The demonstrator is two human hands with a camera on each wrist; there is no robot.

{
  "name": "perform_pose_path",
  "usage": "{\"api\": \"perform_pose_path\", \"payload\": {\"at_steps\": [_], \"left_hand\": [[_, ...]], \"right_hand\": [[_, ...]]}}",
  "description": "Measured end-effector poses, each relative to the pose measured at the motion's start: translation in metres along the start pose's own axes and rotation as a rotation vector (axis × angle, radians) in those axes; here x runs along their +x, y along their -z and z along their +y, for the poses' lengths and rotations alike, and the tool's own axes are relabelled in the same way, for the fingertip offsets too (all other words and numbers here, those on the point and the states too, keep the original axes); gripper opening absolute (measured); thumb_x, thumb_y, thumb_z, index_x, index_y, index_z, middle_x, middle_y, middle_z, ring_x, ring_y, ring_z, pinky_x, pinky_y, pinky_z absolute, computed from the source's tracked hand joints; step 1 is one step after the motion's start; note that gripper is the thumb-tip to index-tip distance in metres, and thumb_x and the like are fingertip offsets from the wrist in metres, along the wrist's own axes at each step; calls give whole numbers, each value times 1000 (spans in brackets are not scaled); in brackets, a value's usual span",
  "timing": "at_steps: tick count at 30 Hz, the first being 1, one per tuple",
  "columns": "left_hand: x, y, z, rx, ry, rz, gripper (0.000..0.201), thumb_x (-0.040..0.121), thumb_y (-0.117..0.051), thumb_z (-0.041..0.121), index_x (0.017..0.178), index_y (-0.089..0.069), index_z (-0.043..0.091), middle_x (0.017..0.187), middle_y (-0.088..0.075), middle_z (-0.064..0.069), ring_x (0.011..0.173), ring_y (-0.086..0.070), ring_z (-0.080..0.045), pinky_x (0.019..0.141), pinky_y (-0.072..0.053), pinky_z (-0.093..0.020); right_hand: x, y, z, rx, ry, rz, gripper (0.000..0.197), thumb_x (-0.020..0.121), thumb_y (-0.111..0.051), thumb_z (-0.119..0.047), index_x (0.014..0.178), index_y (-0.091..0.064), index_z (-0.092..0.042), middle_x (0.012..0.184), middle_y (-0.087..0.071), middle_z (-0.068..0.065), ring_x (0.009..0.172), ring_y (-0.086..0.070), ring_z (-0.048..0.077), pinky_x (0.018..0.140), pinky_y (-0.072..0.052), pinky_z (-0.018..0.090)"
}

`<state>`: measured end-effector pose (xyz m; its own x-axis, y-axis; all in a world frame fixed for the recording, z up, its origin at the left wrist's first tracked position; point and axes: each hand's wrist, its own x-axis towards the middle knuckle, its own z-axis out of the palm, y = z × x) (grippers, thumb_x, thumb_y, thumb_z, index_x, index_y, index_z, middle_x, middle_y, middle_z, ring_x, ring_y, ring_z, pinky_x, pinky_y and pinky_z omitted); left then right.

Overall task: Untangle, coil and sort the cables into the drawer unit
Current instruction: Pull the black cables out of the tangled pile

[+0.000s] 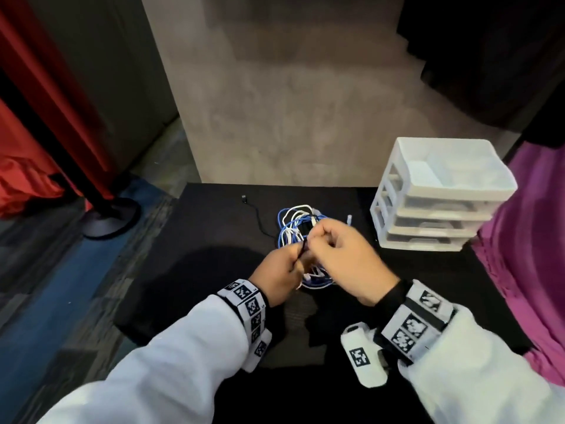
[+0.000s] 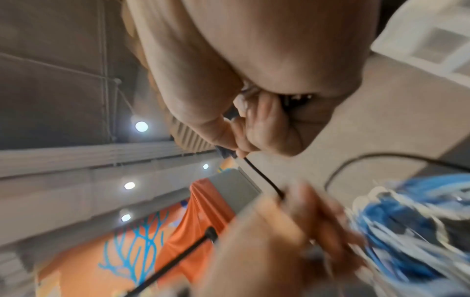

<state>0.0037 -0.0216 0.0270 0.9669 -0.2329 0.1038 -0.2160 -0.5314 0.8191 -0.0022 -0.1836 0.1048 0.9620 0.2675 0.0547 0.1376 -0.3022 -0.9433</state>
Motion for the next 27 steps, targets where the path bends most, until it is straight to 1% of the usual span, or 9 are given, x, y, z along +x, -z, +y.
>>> {"api": "perform_pose_path", "payload": {"at_steps": [2,5,8,11,13,17,20,22,27], "left_hand": [[15,6,-18,117,8,29,22,102,-50,30,82,-55,24,75,-61,5,70,-54,-5,75,-51,-42],[31,26,-33,265,-62,101,26,102,-50,38,78,-50,27,75,-52,11,77,-49,-11,79,-46,-39],[46,47,-35,356,-89,124,36,95,-42,54,86,-64,27,80,-57,13,87,-53,-13,89,-46,-40],[50,56,-33,428,-79,128,40,95,-42,56,90,-70,28,83,-63,11,91,-56,-12,92,-46,-43],[50,54,-27,462,-93,129,38,97,-42,55,90,-69,28,82,-64,12,89,-56,-12,91,-46,-43],[51,37,-6,576,-203,85,32,98,-45,44,89,-69,24,84,-69,7,88,-60,-23,85,-48,-44],[56,28,6,636,-213,27,37,96,-42,43,99,-72,22,95,-72,1,94,-61,-26,86,-44,-40],[57,25,6,639,-214,1,38,95,-40,42,99,-71,20,93,-71,-1,93,-61,-27,83,-45,-41],[45,16,-16,500,-212,146,34,88,-44,42,82,-66,16,83,-68,-3,82,-64,-30,72,-55,-42]], "right_hand": [[3,27,-25,106,28,54,12,91,-60,-15,80,-57,-9,54,-41,-10,45,-34,3,44,-30,19],[-2,72,-48,287,6,132,20,95,-58,-4,79,-57,-15,56,-32,-5,41,-22,3,38,-19,15],[-7,108,-28,131,9,210,27,100,-55,-1,76,-57,-14,57,-40,0,42,-30,5,41,-27,16],[-2,132,16,-486,-33,224,14,98,-58,-25,86,-64,-20,75,-69,1,70,-64,20,68,-53,35],[-2,129,33,-931,-107,123,23,94,-54,-44,110,-65,-33,109,-72,-1,107,-64,30,91,-53,47],[6,76,27,-836,126,14,63,92,-47,-65,147,-48,-36,143,-56,-7,135,-45,22,112,-39,49],[25,34,21,-862,198,-110,42,99,-53,-52,137,-53,-33,126,-67,-6,126,-55,20,106,-40,45],[38,21,20,-819,116,-114,21,105,-51,-37,118,-58,-22,107,-71,4,107,-65,32,88,-49,44],[47,17,-5,-878,189,-37,23,104,-48,-32,93,-59,-16,88,-68,7,88,-65,37,72,-52,43]]}}
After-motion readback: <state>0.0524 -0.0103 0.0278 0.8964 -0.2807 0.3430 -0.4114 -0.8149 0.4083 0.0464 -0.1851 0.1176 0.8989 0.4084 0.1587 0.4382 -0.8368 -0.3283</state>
